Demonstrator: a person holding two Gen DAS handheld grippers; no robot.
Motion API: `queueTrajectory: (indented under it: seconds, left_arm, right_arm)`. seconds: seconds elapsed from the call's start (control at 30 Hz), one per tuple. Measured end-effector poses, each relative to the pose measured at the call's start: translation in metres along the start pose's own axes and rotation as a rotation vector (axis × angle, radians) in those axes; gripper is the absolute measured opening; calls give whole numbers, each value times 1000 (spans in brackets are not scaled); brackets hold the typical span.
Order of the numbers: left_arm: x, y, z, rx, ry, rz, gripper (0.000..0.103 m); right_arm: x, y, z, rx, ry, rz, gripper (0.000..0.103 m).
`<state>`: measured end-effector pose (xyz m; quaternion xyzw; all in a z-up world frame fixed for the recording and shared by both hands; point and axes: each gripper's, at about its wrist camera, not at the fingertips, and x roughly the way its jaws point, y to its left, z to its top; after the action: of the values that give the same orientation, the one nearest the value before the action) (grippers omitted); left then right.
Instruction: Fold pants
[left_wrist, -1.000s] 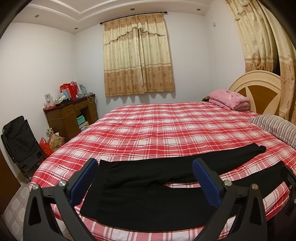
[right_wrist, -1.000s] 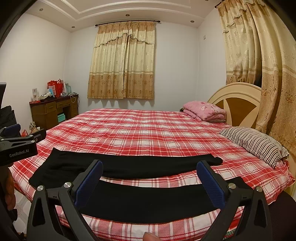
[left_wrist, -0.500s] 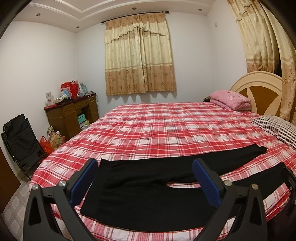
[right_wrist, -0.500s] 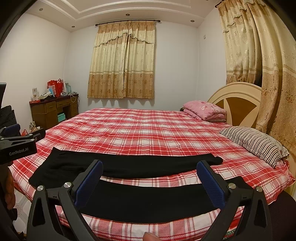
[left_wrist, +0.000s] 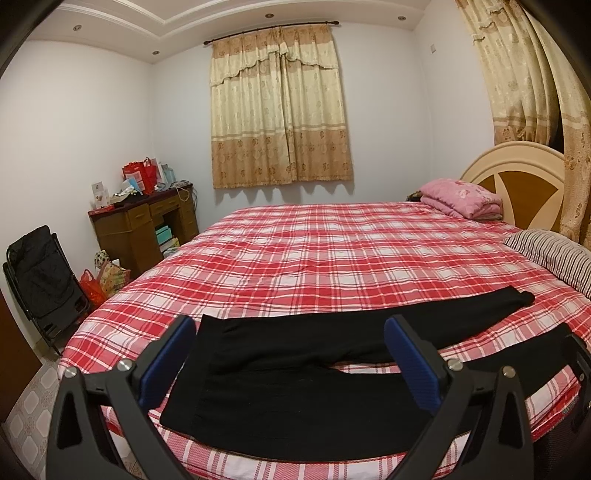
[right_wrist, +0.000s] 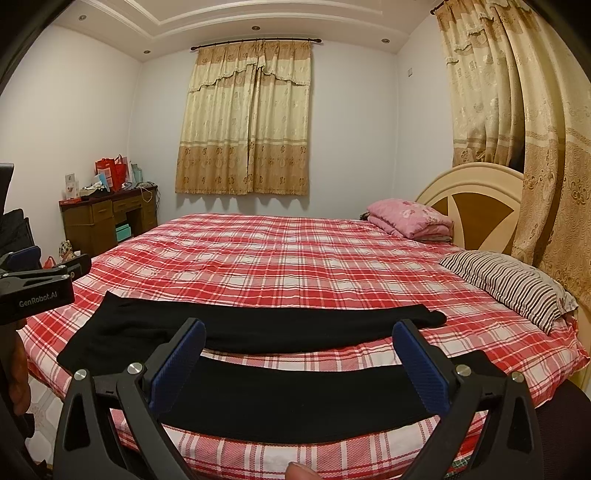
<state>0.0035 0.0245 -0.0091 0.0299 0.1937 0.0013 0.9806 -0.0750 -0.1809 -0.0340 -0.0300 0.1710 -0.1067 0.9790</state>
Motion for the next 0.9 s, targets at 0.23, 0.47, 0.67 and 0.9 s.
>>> queueTrajectory:
  seconds: [0.23,0.47,0.67,0.9]
  left_arm:
    - [1,2,-1,-1,2,1,103]
    - [3,5,-4,-1,7,0,103]
    - [6,3,-9,0,13,2,103]
    - [9,-1,-11,2,20,2,103]
  right_arm:
    - [0,1,0,4,2,-4,102]
    - [2,-1,-1,8,8,-3,102]
    - [3,0,-3,6,12,-2,102]
    - [6,0,-5,9,20,0,102]
